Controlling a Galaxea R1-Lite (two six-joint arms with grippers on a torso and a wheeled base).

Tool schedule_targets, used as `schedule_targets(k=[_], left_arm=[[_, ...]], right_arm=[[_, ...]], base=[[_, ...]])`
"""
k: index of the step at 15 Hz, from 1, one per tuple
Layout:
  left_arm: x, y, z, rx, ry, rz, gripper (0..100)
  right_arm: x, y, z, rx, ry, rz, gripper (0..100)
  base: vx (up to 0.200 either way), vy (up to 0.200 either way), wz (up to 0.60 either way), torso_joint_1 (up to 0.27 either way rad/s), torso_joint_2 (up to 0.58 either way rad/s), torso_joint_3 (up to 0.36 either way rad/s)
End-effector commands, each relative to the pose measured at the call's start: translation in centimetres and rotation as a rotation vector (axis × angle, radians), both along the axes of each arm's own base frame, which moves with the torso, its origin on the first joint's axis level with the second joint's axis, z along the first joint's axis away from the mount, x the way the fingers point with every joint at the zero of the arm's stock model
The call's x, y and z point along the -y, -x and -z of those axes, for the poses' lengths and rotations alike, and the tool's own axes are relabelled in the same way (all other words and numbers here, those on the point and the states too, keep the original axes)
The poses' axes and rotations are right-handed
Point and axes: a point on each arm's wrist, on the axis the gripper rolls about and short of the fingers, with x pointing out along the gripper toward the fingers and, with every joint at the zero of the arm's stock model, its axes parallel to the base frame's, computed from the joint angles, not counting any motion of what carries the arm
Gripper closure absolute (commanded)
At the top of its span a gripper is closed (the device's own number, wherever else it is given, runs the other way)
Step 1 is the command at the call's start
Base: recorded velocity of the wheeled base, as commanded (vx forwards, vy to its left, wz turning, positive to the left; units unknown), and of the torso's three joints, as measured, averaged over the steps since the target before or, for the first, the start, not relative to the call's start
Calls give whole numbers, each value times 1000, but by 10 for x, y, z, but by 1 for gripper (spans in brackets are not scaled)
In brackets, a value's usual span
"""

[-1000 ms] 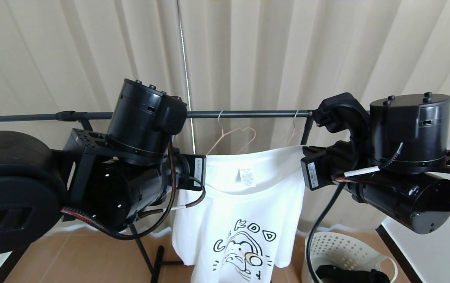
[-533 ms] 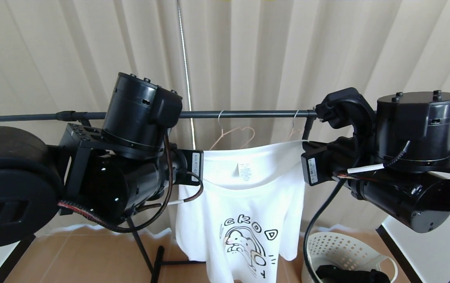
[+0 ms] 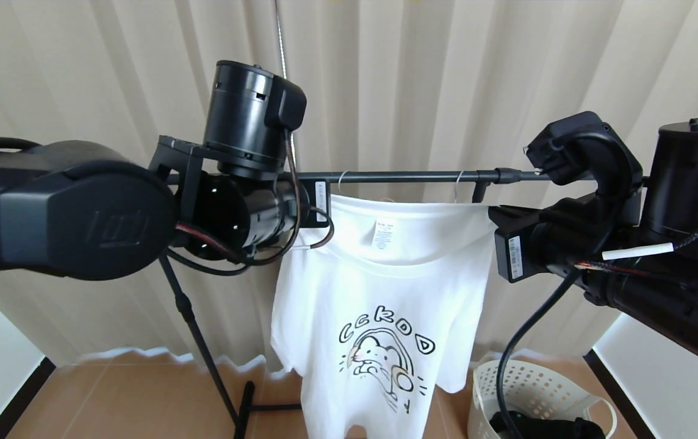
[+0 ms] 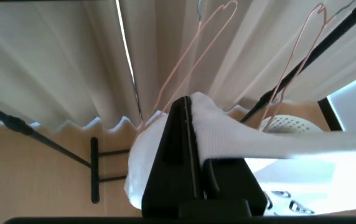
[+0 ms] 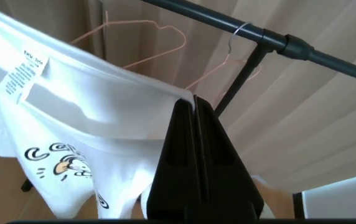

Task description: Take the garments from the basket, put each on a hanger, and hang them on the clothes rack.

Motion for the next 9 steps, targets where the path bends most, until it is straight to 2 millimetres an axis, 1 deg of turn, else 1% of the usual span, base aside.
schedule_targets(k=[1, 2, 3, 5, 7, 9], left_arm=[[12, -25, 5, 3, 3, -3, 100], [17, -32, 0, 26, 12, 12, 100], [18, -33, -4, 37, 15, 21, 100], [24, -36, -11, 50, 41, 95, 100], [26, -38, -18, 64, 67, 156, 100], [30, -44, -22, 81, 78, 170, 100]], right_arm=[[4, 5, 0, 4, 5, -24, 100], [7, 11, -2, 0, 3, -71, 100], [6, 14, -1, -4, 2, -93, 100], [-4, 24, 6, -22, 20, -161, 100], [-11, 30, 12, -38, 38, -197, 100], [-16, 36, 15, -45, 43, -233, 100]], base=[[0, 0, 0, 0, 0, 0], [0, 0, 0, 0, 0, 0], [0, 0, 0, 0, 0, 0], [0, 0, 0, 0, 0, 0], [0, 0, 0, 0, 0, 0], [0, 0, 0, 0, 0, 0]])
